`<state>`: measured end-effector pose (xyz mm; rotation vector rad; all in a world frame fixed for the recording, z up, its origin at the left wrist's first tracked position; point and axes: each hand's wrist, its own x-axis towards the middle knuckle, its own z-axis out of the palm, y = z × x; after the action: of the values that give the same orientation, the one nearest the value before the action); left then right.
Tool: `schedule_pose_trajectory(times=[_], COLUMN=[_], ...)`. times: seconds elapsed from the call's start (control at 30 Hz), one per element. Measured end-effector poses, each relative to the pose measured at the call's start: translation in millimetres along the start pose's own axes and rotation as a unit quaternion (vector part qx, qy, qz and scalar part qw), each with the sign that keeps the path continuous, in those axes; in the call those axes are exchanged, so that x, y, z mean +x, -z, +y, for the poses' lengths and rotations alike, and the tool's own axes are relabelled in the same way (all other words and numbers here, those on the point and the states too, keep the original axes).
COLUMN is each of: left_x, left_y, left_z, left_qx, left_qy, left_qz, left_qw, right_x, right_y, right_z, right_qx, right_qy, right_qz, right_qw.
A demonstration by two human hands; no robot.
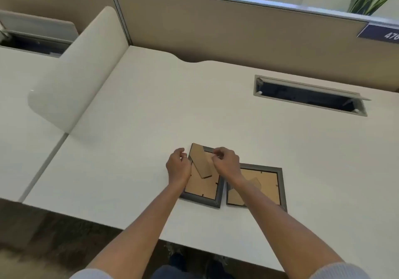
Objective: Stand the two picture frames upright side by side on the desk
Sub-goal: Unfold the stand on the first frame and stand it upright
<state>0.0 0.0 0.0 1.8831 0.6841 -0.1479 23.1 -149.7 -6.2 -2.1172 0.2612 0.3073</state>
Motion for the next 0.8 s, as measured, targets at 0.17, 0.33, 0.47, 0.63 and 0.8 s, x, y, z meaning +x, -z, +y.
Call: schedule_pose_trajectory(times=[0.17,0.33,0.47,0.63,0.8], left_x=[0,6,6,7,5], left_y=[-5,-13,-15,-15,-12], left_z=[0,-3,-1,-3,-9], left_qx=[-0.049,-0.060,-0.069,-0.105,-0.231], left_qy=[0.114,0.119,0.119,0.133,0.148], left_qz=[-0.015,-0.016,-0.031,-0.025,-0.053], left_qw=[0.992,0.991,0.990,0.985,0.960], right_x=[3,9,10,10,7], right_y=[-11,-18,-18,-11,-4], right_z=[-4,-11,-10,-11,-9], right_qx=[-0.004,0.011,0.040,0.095,0.132], right_qy=[-0.058,-0.093,-0.120,-0.130,-0.131], right_qz=[-0.015,-0.015,-0.019,-0.047,-0.061], right_qw=[0.998,0.995,0.992,0.986,0.981])
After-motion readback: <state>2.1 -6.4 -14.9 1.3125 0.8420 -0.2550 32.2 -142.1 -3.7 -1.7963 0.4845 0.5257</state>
